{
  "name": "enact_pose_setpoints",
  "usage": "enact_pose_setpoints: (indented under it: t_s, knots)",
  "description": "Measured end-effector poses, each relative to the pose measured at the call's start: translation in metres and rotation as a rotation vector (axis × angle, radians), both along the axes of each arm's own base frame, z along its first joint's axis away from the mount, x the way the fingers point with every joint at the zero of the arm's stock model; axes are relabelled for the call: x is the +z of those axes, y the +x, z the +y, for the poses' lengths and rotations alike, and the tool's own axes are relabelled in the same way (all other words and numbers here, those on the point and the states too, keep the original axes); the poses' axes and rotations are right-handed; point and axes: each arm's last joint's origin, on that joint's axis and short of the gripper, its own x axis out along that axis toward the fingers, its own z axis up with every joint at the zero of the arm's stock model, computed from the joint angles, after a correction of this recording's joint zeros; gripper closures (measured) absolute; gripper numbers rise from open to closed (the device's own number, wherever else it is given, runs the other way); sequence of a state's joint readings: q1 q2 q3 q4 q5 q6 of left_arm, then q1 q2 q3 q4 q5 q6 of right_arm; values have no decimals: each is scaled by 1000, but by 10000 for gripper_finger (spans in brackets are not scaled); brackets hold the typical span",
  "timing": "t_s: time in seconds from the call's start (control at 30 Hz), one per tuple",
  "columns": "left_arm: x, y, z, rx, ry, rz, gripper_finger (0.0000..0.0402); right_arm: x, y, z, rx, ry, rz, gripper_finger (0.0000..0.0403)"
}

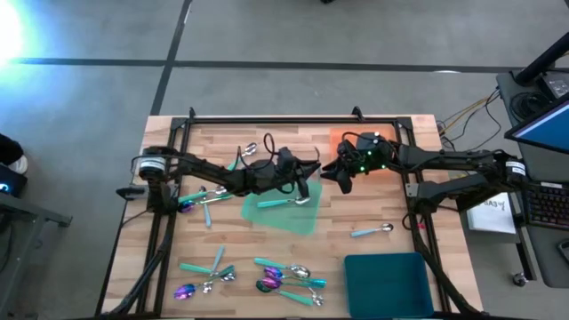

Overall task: Sort silverware by color (type)
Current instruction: Put the blue spoon into the blue bin

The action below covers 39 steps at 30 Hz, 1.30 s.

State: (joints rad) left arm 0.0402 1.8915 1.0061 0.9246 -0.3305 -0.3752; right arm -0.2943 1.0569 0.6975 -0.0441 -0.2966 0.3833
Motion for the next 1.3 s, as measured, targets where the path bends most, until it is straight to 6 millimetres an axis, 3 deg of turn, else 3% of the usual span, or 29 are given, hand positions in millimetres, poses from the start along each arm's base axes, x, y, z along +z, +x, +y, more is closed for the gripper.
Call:
enact_pose_setpoints:
  t_s: [0.3,0.93,1.3]
  knots:
    - [7,3,-1,-58,5,-31,390,0,0,0,18,-37,-4,251]
    - [10,4,-1,-92,27,-46,390,3,1,0,40,-79,-36,329]
    - [11,4,3,-91,28,-49,390,1,6,-2,33,-86,-47,331]
